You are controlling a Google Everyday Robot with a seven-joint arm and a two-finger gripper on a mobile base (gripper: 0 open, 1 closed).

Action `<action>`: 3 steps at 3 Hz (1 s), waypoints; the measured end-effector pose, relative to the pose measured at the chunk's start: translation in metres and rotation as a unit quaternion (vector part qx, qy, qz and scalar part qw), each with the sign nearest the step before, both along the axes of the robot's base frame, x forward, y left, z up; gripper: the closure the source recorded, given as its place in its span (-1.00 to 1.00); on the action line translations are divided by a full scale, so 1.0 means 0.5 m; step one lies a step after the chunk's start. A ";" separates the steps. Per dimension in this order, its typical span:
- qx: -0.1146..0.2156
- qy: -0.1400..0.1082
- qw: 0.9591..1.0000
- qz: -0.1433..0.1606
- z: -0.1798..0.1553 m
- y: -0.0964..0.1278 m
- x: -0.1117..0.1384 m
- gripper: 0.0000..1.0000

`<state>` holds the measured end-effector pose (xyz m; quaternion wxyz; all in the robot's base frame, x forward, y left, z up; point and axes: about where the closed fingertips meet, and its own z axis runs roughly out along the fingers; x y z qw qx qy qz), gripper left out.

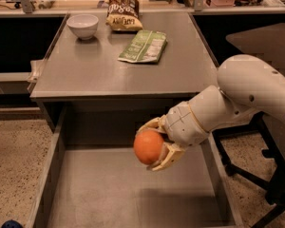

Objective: Pick orange from top drawer and place on counter

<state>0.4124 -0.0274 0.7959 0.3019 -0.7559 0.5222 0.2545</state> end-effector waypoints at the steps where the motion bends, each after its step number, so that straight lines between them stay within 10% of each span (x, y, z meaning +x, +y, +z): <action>1: -0.006 -0.006 0.999 -0.035 0.014 -0.031 0.049 1.00; 3: 0.000 -0.061 0.987 -0.147 0.099 -0.145 0.234 1.00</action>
Offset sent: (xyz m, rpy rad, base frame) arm 0.1212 -0.0843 0.0477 -0.0380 -0.1057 -0.2791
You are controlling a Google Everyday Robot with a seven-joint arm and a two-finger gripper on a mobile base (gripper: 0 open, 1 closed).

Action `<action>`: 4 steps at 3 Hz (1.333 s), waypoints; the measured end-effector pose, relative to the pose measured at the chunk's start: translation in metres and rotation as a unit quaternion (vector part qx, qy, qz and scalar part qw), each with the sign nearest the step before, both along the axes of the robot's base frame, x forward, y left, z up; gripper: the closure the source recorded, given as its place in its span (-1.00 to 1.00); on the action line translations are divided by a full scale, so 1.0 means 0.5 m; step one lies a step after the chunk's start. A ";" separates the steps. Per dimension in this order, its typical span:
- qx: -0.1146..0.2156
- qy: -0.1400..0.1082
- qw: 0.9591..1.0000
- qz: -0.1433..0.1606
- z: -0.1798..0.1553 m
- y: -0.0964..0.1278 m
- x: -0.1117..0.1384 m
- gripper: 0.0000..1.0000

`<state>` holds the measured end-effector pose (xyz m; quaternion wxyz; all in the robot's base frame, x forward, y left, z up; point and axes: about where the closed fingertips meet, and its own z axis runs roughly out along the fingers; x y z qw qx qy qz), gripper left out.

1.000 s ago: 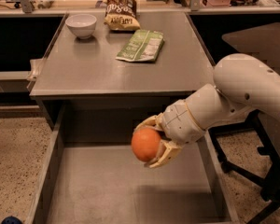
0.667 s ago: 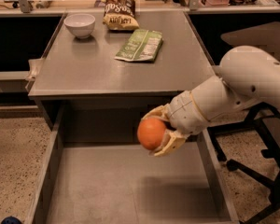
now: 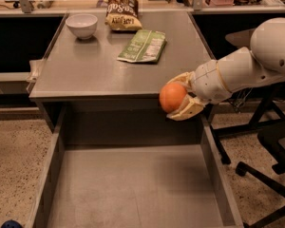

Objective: Pick orange from top drawer and place on counter

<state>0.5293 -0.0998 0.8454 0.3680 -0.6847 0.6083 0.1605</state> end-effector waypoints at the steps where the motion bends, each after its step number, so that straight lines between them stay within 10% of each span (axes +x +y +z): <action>1: 0.000 0.000 1.000 0.000 0.000 0.001 0.000 1.00; 4: 0.057 -0.093 0.992 -0.062 0.033 -0.062 0.208 1.00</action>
Offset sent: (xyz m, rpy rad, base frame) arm 0.0828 0.0038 0.0257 0.1110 -0.2502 0.0032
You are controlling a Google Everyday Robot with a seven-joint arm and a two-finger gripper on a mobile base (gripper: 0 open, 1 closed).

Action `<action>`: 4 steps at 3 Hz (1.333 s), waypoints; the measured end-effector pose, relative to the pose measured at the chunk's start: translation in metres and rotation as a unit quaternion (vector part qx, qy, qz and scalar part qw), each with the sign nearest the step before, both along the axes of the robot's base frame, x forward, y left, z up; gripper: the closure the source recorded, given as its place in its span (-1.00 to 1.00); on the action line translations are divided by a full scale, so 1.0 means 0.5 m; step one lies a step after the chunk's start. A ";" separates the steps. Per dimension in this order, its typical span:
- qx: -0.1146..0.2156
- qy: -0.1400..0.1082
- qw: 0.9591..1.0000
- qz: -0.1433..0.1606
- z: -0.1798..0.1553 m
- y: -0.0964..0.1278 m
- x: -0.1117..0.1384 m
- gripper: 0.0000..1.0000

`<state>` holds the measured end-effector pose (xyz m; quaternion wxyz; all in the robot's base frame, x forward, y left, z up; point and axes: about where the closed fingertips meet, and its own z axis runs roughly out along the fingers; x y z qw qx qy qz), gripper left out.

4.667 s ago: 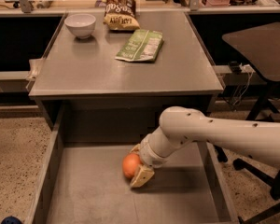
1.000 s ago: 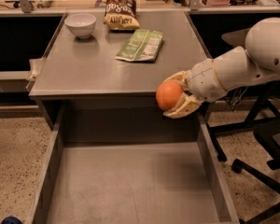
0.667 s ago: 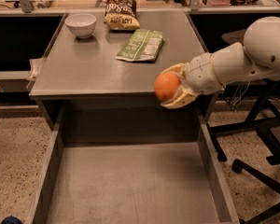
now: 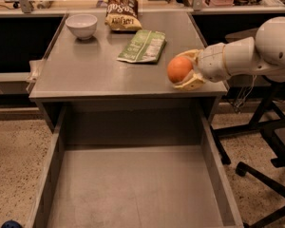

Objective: Pick orange from top drawer and place on counter

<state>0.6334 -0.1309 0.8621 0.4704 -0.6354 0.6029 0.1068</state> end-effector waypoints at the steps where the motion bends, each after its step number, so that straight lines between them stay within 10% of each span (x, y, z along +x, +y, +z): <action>1: 0.012 0.011 0.999 -0.040 -0.016 -0.045 0.042 1.00; 2: 0.035 0.048 0.997 -0.058 -0.033 -0.041 0.063 1.00; 4: 0.088 0.082 0.991 -0.057 -0.029 -0.005 0.065 0.15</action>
Offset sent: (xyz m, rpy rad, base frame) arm 0.0431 -0.0193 -0.0236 0.1406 0.2077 -0.1704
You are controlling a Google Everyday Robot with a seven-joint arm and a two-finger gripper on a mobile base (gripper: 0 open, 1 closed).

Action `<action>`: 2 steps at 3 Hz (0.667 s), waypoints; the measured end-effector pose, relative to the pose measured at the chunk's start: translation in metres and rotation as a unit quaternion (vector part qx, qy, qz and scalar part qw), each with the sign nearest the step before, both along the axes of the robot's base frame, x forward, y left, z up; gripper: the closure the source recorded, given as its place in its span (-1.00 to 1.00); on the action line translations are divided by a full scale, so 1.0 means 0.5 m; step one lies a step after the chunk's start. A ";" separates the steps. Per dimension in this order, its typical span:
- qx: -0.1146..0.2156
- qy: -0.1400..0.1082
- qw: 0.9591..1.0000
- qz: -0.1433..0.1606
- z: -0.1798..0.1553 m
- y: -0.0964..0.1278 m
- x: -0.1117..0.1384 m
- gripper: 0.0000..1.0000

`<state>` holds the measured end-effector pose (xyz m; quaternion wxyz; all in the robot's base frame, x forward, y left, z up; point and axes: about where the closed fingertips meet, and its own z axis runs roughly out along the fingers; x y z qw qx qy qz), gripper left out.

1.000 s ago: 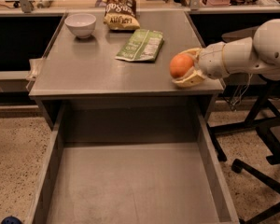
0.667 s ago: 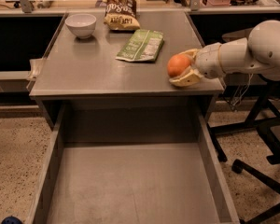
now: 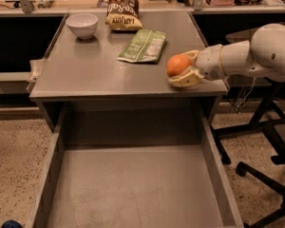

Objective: Pick orange from top drawer and place on counter

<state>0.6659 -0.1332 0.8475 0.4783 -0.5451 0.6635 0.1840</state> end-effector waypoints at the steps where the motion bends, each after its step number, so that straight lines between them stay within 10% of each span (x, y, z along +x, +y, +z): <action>1: 0.000 0.000 1.000 0.000 0.000 0.000 0.000 -0.31; 2: 0.000 0.000 1.000 0.000 0.000 0.000 0.000 -0.78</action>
Offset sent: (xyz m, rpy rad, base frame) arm 0.0000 0.0000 0.0000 0.0000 0.0000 0.0000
